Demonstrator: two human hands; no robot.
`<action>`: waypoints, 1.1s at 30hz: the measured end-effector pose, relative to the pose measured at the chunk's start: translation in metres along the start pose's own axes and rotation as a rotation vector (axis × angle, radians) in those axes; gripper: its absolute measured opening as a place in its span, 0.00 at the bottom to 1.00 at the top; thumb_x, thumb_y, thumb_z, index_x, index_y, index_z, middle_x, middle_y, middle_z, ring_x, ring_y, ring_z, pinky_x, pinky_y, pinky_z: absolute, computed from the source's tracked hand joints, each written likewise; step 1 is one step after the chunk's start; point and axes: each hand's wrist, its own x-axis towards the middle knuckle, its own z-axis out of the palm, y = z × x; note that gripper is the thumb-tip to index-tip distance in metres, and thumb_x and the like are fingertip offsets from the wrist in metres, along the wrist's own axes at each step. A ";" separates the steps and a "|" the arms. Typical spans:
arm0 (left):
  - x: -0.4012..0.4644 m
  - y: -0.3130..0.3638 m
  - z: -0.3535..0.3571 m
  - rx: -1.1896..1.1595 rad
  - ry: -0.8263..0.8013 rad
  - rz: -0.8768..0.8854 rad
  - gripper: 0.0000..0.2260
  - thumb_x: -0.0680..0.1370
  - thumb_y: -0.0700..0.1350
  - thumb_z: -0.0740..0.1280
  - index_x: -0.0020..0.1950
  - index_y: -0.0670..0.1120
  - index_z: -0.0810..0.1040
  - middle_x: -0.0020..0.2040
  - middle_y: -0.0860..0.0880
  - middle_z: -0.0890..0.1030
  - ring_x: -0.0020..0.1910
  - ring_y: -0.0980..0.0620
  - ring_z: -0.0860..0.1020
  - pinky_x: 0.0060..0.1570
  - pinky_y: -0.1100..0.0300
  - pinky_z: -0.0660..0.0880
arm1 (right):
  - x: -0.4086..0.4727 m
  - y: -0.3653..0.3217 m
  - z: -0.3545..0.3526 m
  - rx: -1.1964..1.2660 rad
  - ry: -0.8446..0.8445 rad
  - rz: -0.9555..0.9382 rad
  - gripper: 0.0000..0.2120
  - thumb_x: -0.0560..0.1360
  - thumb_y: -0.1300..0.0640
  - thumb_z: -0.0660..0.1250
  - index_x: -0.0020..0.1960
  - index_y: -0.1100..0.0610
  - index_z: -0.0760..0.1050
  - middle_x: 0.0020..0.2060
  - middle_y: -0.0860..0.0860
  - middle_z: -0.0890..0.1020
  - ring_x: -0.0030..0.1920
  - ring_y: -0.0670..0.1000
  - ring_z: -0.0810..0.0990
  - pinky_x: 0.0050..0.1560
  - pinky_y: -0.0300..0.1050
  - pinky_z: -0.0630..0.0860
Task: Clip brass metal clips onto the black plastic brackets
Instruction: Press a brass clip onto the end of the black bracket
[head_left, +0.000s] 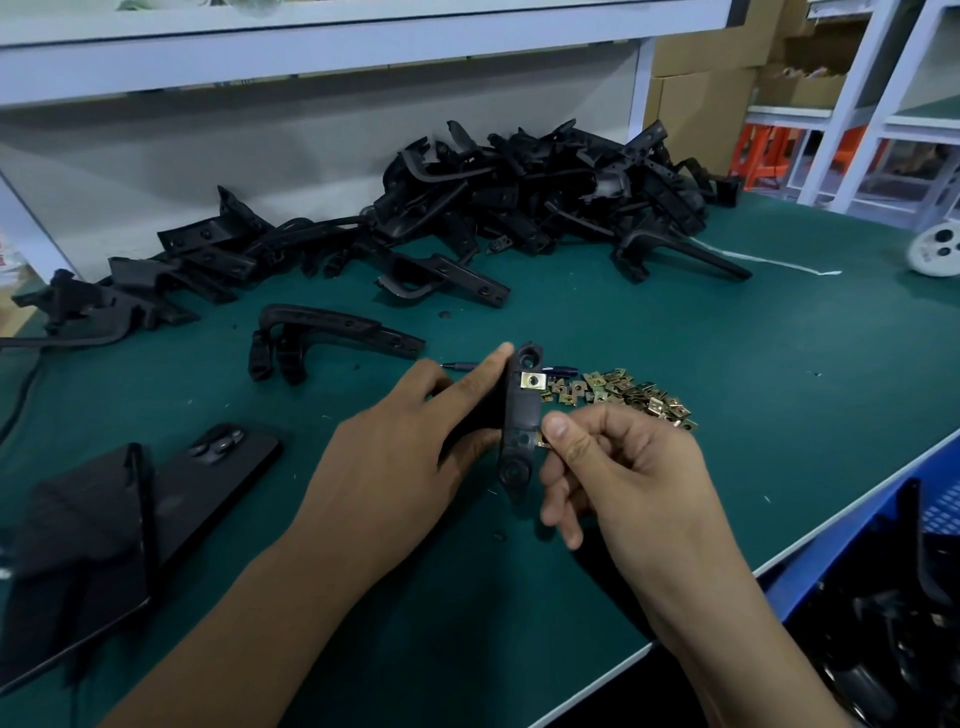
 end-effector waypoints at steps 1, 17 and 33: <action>0.000 0.000 0.000 0.019 -0.007 0.010 0.29 0.79 0.66 0.51 0.82 0.67 0.54 0.51 0.57 0.69 0.40 0.51 0.75 0.37 0.49 0.78 | 0.000 0.001 0.000 -0.005 0.000 -0.002 0.15 0.81 0.58 0.69 0.39 0.66 0.75 0.26 0.59 0.79 0.19 0.51 0.72 0.21 0.40 0.69; -0.002 -0.002 0.010 -0.290 0.050 0.041 0.27 0.79 0.60 0.58 0.79 0.66 0.63 0.48 0.57 0.71 0.43 0.53 0.75 0.41 0.48 0.77 | -0.004 -0.008 -0.013 0.256 -0.247 0.054 0.11 0.80 0.57 0.70 0.43 0.63 0.82 0.29 0.56 0.80 0.24 0.48 0.73 0.25 0.37 0.68; -0.003 -0.002 0.008 -0.363 0.035 0.146 0.25 0.81 0.55 0.60 0.79 0.62 0.67 0.48 0.56 0.70 0.43 0.51 0.76 0.41 0.56 0.76 | 0.002 -0.004 -0.018 0.274 -0.340 0.104 0.06 0.69 0.58 0.78 0.43 0.59 0.84 0.32 0.53 0.81 0.31 0.48 0.77 0.33 0.37 0.74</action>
